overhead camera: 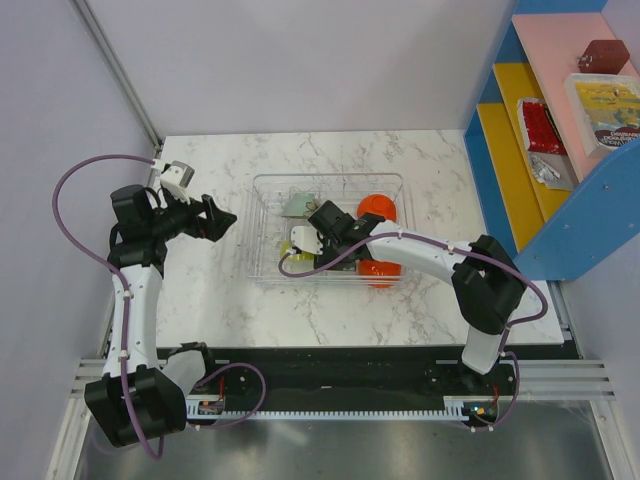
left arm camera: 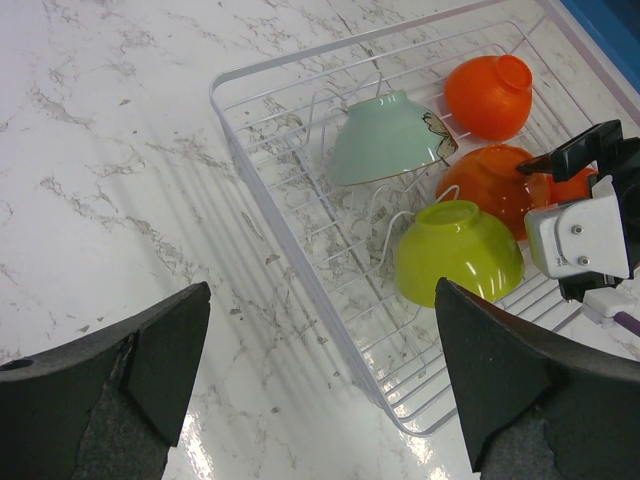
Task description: Load the bowls into the dish rack
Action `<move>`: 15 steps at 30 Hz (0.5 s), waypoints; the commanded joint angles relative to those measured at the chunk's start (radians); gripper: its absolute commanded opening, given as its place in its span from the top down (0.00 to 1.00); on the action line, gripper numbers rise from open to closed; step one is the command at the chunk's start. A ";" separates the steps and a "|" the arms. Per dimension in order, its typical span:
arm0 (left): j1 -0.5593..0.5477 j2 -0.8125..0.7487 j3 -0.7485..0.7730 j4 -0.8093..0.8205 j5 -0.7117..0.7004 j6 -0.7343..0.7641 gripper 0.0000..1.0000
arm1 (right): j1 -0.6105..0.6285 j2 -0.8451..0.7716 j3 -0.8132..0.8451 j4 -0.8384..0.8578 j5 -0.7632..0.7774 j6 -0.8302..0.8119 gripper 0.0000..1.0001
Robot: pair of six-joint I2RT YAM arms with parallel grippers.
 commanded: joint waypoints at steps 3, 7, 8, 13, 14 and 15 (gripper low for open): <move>0.006 -0.022 0.004 0.020 -0.005 0.001 0.00 | -0.006 -0.032 0.020 0.047 0.078 -0.020 0.53; 0.006 -0.022 0.004 0.019 -0.006 0.003 0.00 | -0.008 -0.042 0.035 0.060 0.109 -0.024 0.60; 0.005 -0.019 0.004 0.019 -0.006 0.003 0.00 | -0.006 -0.047 0.037 0.061 0.110 -0.027 0.60; 0.006 -0.022 0.004 0.020 -0.006 0.003 0.00 | -0.008 -0.064 0.048 0.069 0.124 -0.034 0.67; 0.005 -0.022 0.007 0.019 -0.006 0.004 0.00 | -0.009 -0.065 0.046 0.075 0.133 -0.035 0.70; 0.006 -0.022 0.005 0.019 -0.006 0.004 0.00 | -0.008 -0.067 0.045 0.078 0.141 -0.041 0.72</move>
